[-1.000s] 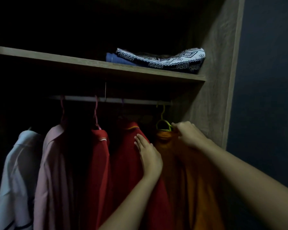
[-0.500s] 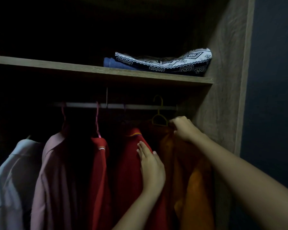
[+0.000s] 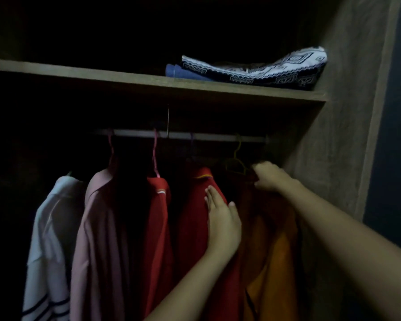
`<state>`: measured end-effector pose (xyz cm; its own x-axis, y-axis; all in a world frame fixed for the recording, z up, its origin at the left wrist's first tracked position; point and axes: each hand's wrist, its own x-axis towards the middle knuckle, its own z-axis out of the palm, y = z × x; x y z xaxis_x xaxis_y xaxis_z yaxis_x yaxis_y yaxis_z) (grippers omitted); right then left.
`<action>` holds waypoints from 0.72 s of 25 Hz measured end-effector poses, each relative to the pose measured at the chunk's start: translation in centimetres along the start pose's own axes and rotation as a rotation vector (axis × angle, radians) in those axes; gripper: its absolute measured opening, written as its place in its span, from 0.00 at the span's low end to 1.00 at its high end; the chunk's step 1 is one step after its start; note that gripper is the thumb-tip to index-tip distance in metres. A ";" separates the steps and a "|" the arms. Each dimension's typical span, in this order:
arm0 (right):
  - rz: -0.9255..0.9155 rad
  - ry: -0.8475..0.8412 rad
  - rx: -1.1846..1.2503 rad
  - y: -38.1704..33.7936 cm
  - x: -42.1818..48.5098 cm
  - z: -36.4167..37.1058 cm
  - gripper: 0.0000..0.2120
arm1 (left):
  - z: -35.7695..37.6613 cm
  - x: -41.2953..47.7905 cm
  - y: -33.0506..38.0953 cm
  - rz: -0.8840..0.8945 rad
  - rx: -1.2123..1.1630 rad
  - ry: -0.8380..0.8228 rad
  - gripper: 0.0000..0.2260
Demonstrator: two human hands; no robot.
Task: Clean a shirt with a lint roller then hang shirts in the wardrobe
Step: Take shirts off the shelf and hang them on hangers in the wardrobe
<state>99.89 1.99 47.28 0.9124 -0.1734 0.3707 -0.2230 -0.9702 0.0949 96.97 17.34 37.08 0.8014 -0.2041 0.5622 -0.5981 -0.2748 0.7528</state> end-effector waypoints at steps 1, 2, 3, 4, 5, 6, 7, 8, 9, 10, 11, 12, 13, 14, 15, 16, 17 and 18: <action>-0.021 0.064 0.044 0.0 -0.4 -0.5 0.19 | -0.7 -0.3 0.1 0.049 0.007 -0.003 0.29; -0.060 0.162 0.109 -0.2 -1.0 -0.8 0.22 | -1.6 -0.6 0.3 0.112 0.012 0.005 0.29; -0.107 0.280 0.187 -0.8 -2.0 -1.1 0.22 | -2.9 -0.9 0.5 0.172 0.010 0.030 0.28; -0.151 0.395 0.272 -1.6 -3.4 -1.0 0.23 | -4.3 -1.1 0.7 0.219 0.001 0.072 0.27; -0.190 0.496 0.356 -2.6 -5.0 -0.8 0.22 | -5.9 -1.5 0.9 0.253 -0.003 0.121 0.26; -0.225 0.572 0.429 -3.7 -6.7 -0.4 0.21 | -7.5 -1.8 0.9 0.272 0.000 0.167 0.26; -0.264 0.617 0.488 -5.3 -8.4 0.5 0.21 | -9.2 -2.4 0.5 0.272 0.014 0.204 0.25; -0.302 0.634 0.524 -7.0 -10.2 1.7 0.20 | -10.9 -3.1 -0.2 0.264 0.037 0.233 0.25; -0.336 0.621 0.543 -9.0 -12.0 3.3 0.20 | -12.5 -4.0 -1.1 0.254 0.062 0.249 0.24; -0.365 0.585 0.557 -11.2 -13.7 5.0 0.19 | -14.1 -5.0 -2.1 0.237 0.088 0.247 0.24; -0.391 0.530 0.569 -13.6 -15.5 6.9 0.19 | -15.6 -6.3 -3.4 0.211 0.125 0.225 0.24; -0.418 0.461 0.579 -16.2 -17.5 8.9 0.19 | -17.1 -7.9 -4.8 0.183 0.166 0.189 0.24; -0.445 0.395 0.580 -18.6 -19.4 10.6 0.19 | -18.4 -9.6 -6.1 0.173 0.205 0.154 0.24; -0.472 0.336 0.575 -20.8 -21.2 12.3 0.19 | -19.7 -11.2 -7.4 0.181 0.245 0.120 0.24; -0.509 0.277 0.567 -23.3 -23.0 13.9 0.19 | -21.3 -13.2 -8.8 0.192 0.286 0.092 0.24; -0.556 0.215 0.548 -25.7 -24.9 15.4 0.20 | -22.9 -15.1 -10.3 0.205 0.327 0.067 0.24; -0.607 0.149 0.527 -28.1 -26.6 16.8 0.20 | -24.6 -17.0 -11.8 0.225 0.367 0.048 0.24; -0.663 0.090 0.507 -30.4 -28.3 18.0 0.20 | -26.3 -18.6 -13.3 0.248 0.412 0.036 0.23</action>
<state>87.07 33.35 17.27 0.7644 0.4534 0.4584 0.5511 -0.8285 -0.0995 89.97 49.48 25.58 0.6294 -0.2796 0.7250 -0.7153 -0.5730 0.3999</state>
